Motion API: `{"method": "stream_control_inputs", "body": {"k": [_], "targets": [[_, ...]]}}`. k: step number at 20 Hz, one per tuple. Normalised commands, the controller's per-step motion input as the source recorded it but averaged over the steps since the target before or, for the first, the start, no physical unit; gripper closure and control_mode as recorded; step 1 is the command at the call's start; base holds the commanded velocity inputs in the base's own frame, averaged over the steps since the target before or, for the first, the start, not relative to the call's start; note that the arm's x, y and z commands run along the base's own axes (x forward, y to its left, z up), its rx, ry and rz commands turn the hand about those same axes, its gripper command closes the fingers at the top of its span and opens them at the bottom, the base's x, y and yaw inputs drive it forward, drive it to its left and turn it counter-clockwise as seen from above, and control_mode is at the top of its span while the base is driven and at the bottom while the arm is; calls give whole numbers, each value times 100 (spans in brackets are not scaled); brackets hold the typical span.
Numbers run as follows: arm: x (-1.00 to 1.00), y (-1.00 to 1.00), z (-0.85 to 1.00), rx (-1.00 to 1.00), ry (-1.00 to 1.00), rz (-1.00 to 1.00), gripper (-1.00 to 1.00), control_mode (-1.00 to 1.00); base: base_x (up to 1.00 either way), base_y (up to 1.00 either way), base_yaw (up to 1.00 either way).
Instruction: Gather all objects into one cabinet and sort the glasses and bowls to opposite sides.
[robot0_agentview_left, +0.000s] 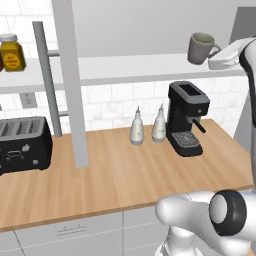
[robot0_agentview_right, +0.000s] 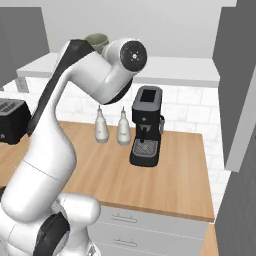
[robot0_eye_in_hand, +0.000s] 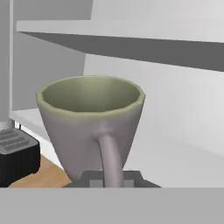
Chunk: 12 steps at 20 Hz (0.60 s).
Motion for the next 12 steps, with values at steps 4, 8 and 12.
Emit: {"method": "stream_control_inputs", "body": {"k": [4, 8, 12], "targets": [[-95, 0, -8, 0, 18, -2, 100, -100, 0, 0, 0], [-80, 1, -16, 0, 25, -3, 100, -100, 0, 0, 0], [-78, 4, -37, -1, 13, -1, 100, -100, 0, 0, 0]]}}
